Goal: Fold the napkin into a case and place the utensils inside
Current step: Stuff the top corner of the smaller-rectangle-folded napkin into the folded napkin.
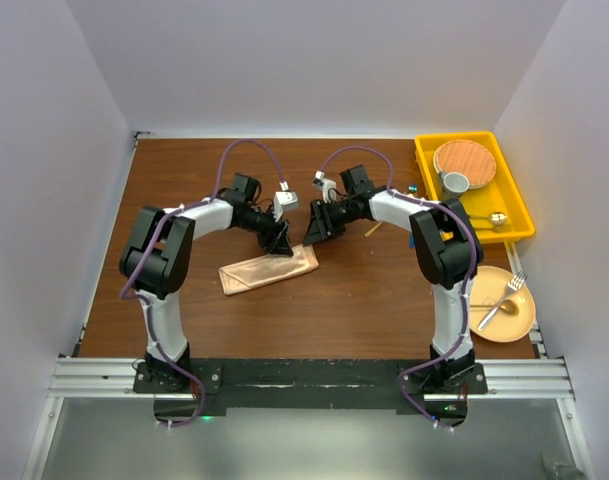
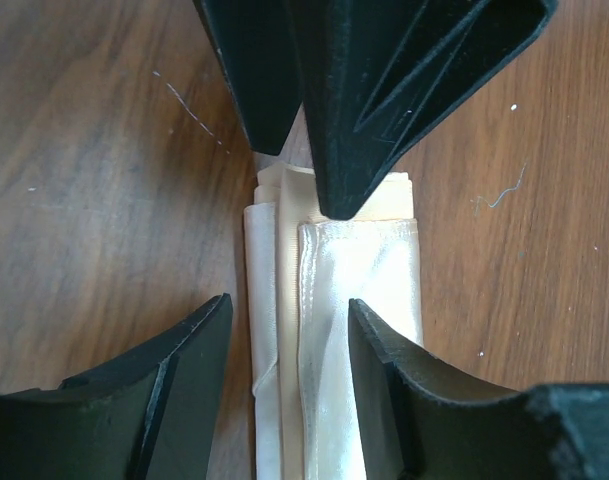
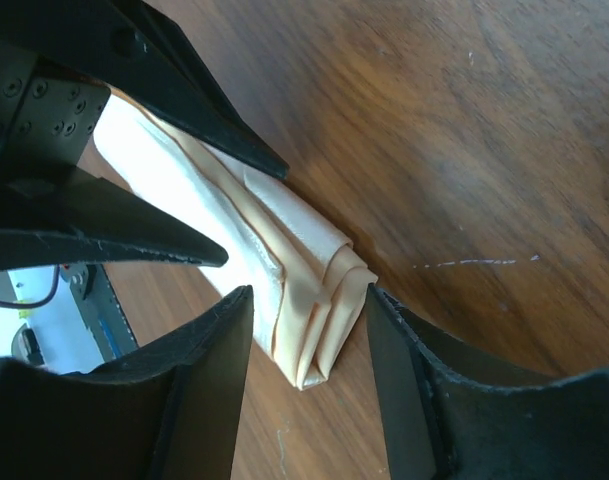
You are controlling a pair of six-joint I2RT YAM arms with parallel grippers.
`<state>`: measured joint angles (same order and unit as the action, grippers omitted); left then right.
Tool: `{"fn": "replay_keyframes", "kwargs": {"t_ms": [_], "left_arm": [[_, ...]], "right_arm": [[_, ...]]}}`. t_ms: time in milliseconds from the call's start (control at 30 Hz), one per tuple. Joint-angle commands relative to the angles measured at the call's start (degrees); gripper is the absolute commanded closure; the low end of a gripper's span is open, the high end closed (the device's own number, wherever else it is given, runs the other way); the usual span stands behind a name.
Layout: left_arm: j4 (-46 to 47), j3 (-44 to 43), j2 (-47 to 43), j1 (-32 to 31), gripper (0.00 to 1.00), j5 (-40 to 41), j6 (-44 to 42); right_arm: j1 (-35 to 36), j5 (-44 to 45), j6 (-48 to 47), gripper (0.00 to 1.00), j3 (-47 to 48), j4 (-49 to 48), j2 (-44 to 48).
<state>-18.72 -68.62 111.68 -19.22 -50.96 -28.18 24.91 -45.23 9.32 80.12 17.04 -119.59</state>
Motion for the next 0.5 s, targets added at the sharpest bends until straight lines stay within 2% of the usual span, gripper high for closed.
{"fn": "replay_keyframes", "kwargs": {"t_ms": [0, 133, 467], "left_arm": [[1.6, -1.3, 0.0, -0.5, 0.44, -2.0, -1.8], [1.9, -0.9, 0.4, -0.7, 0.44, -2.0, -1.7], [1.6, -2.8, 1.5, -1.3, 0.45, -3.1, -1.9]], "right_arm": [[0.1, -2.7, 1.2, 0.52, 2.8, -2.6, -0.1], [0.2, -4.4, 2.0, 0.62, 2.2, -3.1, 1.4], [0.2, -5.7, 2.5, 0.70, 1.1, -3.1, 2.4]]}}
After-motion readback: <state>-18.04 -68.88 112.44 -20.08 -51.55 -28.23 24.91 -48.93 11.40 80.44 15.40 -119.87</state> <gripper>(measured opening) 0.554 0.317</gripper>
